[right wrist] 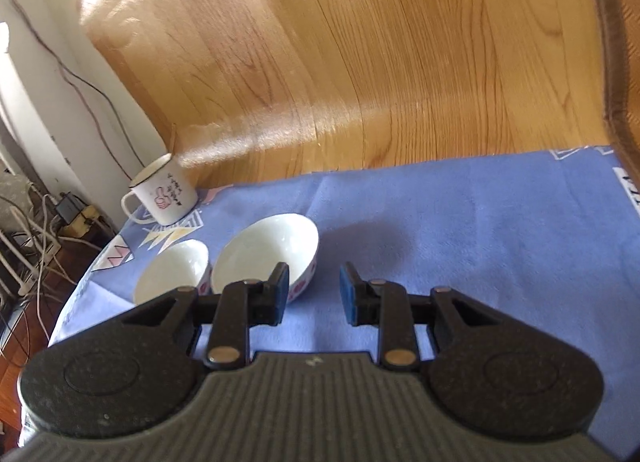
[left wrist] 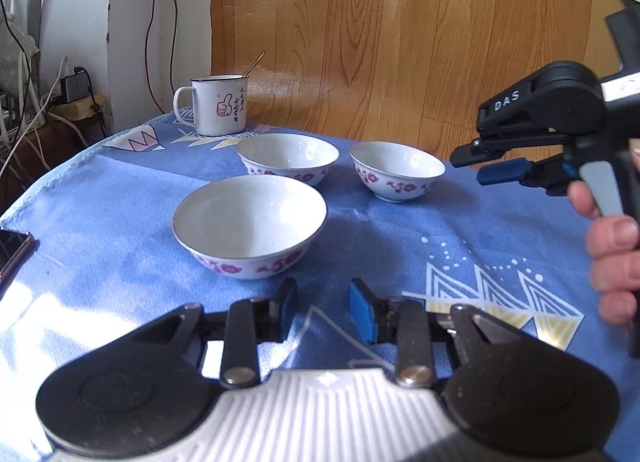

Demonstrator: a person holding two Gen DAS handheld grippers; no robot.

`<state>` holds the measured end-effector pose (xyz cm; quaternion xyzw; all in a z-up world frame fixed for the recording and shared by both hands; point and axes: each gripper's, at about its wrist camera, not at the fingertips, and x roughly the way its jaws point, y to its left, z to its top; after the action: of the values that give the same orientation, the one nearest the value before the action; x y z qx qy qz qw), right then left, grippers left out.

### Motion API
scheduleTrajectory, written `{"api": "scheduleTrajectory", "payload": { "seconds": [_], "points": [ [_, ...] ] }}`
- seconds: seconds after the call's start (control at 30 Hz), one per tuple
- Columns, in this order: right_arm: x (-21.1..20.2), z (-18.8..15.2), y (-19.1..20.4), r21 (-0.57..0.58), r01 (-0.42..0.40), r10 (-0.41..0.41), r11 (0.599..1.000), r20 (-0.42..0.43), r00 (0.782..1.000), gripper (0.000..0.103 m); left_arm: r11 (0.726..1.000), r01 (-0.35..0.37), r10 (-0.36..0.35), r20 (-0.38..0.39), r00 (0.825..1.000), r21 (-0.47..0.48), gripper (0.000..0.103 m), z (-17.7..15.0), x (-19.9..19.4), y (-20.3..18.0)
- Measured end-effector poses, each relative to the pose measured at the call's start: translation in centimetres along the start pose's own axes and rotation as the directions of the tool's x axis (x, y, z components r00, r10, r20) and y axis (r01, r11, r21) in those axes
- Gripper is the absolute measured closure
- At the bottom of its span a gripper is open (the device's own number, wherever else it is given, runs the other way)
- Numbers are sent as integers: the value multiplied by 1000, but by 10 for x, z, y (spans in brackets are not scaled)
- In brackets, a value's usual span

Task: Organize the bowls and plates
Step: 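Grip a white bowl rim with the right tool while the left tool reaches another bowl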

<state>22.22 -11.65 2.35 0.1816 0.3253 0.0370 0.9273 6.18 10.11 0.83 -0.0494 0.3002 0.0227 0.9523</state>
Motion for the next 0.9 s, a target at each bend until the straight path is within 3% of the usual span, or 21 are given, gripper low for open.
{"api": "scheduleTrajectory", "payload": {
  "seconds": [0.4,0.47,0.5,0.53,0.73,0.9],
  "points": [
    [37,20,8,-38,38,-41,999,-96,995,72,998,40,-40,10,999,-38,74,-1,-1,5],
    [47,21,11,-53,33,-39,998,-131,991,82,998,43,-43,11,999,-45,74,-1,-1,6],
    [50,21,13,-66,42,-52,997,-143,988,94,998,45,-45,12,999,-49,74,-1,-1,6],
    [50,21,13,-74,54,-64,996,-141,988,95,997,48,-47,14,999,-54,74,-1,-1,7],
    [17,16,7,-73,33,-42,997,-128,991,97,992,85,-80,60,995,-96,74,-1,-8,16],
    [-24,-7,-10,-76,1,-13,997,-156,988,97,975,185,-173,96,980,-126,75,0,-16,23]
  ]
}}
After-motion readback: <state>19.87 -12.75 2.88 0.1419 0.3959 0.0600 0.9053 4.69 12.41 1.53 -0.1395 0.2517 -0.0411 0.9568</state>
